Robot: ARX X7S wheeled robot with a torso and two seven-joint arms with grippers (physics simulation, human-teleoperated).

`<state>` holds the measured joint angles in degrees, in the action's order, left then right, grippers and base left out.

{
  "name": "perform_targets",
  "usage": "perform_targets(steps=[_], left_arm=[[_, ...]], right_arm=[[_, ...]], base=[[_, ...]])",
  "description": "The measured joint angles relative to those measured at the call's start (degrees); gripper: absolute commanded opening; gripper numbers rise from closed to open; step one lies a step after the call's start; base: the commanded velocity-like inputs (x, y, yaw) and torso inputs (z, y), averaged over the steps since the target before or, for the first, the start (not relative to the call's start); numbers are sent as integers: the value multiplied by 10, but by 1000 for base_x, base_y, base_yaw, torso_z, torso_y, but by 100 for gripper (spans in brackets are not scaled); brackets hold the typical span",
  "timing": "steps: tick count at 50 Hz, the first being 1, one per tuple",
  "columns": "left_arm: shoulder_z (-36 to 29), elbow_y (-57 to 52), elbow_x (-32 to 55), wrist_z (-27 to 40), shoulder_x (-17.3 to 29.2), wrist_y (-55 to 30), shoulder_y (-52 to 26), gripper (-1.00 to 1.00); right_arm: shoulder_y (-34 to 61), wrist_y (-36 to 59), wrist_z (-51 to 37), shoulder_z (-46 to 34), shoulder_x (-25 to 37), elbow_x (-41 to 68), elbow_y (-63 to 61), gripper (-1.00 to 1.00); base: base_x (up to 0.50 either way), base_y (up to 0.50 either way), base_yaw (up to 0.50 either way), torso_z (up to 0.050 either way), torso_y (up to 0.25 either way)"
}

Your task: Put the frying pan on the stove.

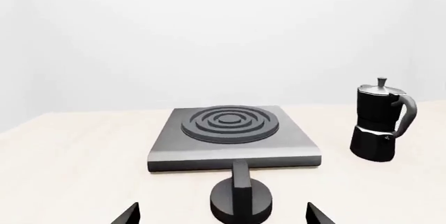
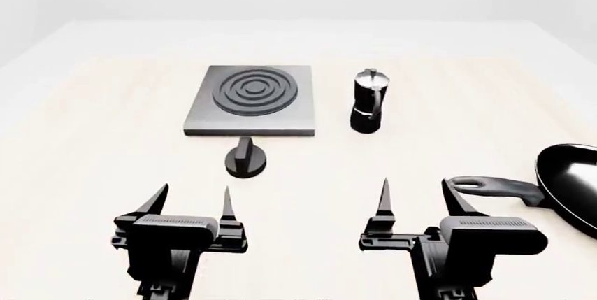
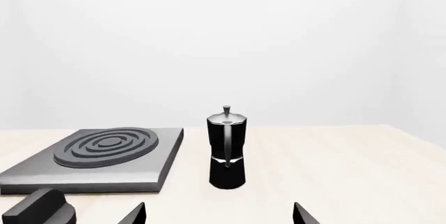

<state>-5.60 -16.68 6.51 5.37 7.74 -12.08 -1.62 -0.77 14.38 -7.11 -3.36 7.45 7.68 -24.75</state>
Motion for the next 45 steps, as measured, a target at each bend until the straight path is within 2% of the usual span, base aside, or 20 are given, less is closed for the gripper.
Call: perform_targets(steps=[45], left_arm=[[-7, -16, 29, 15, 23, 2, 14, 100]], right_arm=[[-5, 2, -25, -19, 18, 20, -8, 100]], base=[[280, 0, 0, 0, 0]])
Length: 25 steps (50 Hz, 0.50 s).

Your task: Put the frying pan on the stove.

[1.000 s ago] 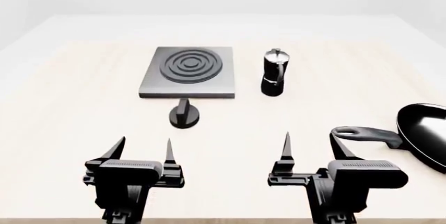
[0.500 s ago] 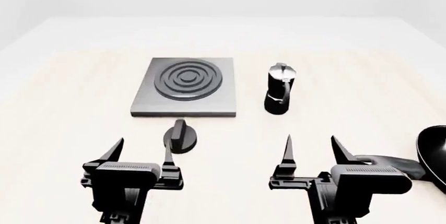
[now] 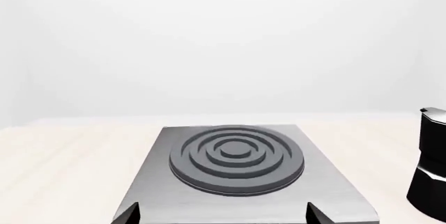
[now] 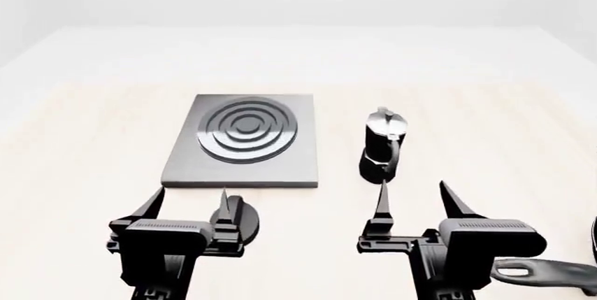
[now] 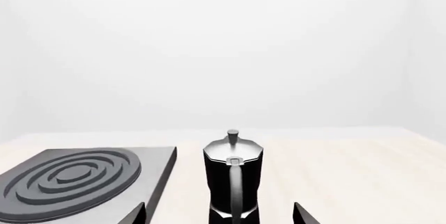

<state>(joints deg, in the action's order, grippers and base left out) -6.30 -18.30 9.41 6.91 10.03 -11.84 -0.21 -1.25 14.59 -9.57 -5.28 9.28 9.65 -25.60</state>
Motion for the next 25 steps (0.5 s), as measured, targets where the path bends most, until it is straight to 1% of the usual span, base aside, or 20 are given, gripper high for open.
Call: perform_targets(steps=[8, 18, 25], left_arm=[[-2, 0, 4, 2, 3, 2, 0, 100], [-9, 3, 9, 7, 8, 7, 2, 100], [-12, 7, 15, 9, 11, 11, 4, 100]], right_arm=[[5, 15, -14, 0, 0, -1, 1, 100], [23, 61, -63, 7, -12, -14, -19, 100], [33, 76, -108, 11, -29, -29, -20, 100]], base=[[279, 0, 0, 0, 0], [1, 0, 0, 0, 0], [0, 0, 0, 0, 0]])
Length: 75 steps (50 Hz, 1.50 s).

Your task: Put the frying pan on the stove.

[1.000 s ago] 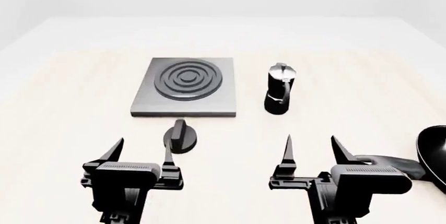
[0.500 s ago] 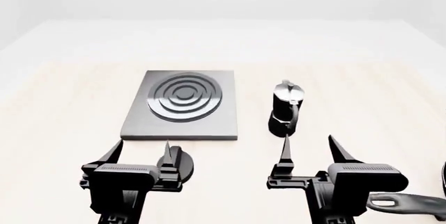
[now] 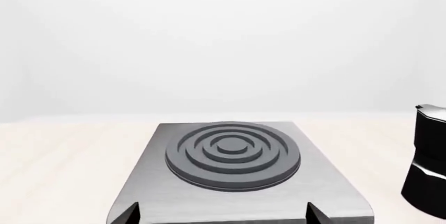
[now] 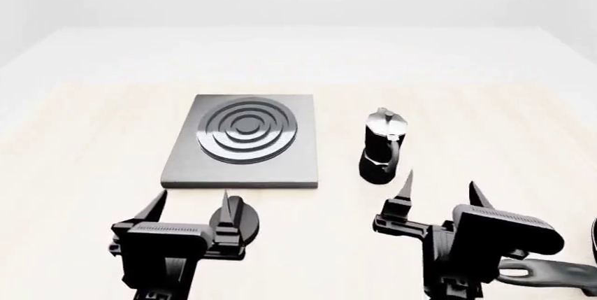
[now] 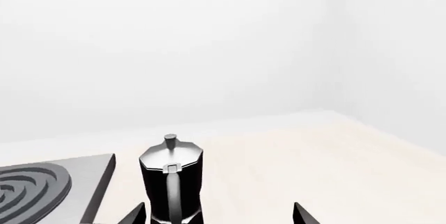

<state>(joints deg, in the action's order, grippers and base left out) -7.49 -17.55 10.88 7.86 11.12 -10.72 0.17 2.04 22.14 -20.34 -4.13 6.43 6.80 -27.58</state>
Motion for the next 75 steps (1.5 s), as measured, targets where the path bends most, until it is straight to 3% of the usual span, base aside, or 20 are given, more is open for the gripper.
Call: perform_targets(steps=[21, 43, 75], left_arm=[[-12, 13, 10, 7, 4, 4, -3, 100], [-18, -1, 20, 12, 14, 1, 2, 100], [-21, 8, 35, 15, 25, 18, 6, 100]], right_arm=[[4, 6, -155, 33, -37, -22, -22, 100], [-3, 21, -312, 14, -42, -85, -63, 100], [-18, -1, -474, 7, -45, -80, -33, 100]], base=[[0, 0, 0, 0, 0], [0, 0, 0, 0, 0], [0, 0, 0, 0, 0]])
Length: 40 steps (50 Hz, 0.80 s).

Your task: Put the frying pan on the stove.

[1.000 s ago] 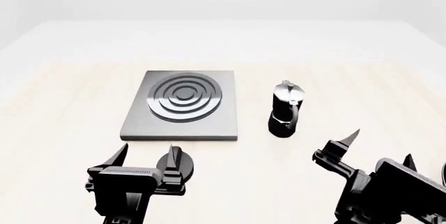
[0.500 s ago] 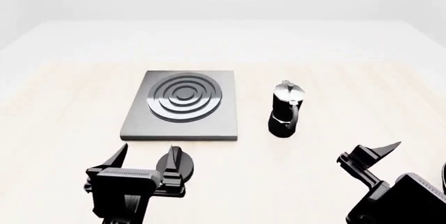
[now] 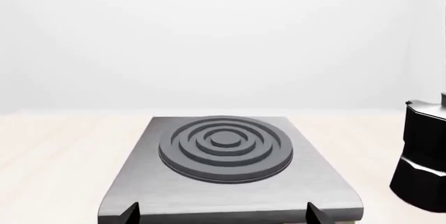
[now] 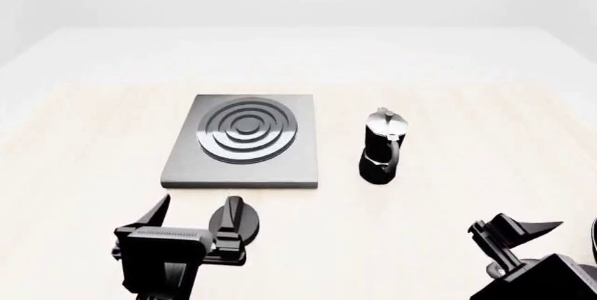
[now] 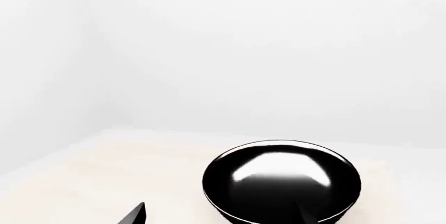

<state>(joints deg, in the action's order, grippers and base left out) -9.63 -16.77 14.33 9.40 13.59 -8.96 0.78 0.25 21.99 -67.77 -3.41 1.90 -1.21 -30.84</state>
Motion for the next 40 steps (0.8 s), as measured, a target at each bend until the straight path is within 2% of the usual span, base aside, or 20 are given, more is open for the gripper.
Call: perform_targets(steps=[15, 40], left_arm=[[-1, 8, 6, -1, 5, 13, 7, 100], [-8, 5, 11, 4, 12, 21, 18, 100]], right_arm=[[-2, -53, -74, 6, 1, 70, 69, 100], [53, -68, -114, -6, 9, 129, 125, 100]], base=[[0, 0, 0, 0, 0], [0, 0, 0, 0, 0]])
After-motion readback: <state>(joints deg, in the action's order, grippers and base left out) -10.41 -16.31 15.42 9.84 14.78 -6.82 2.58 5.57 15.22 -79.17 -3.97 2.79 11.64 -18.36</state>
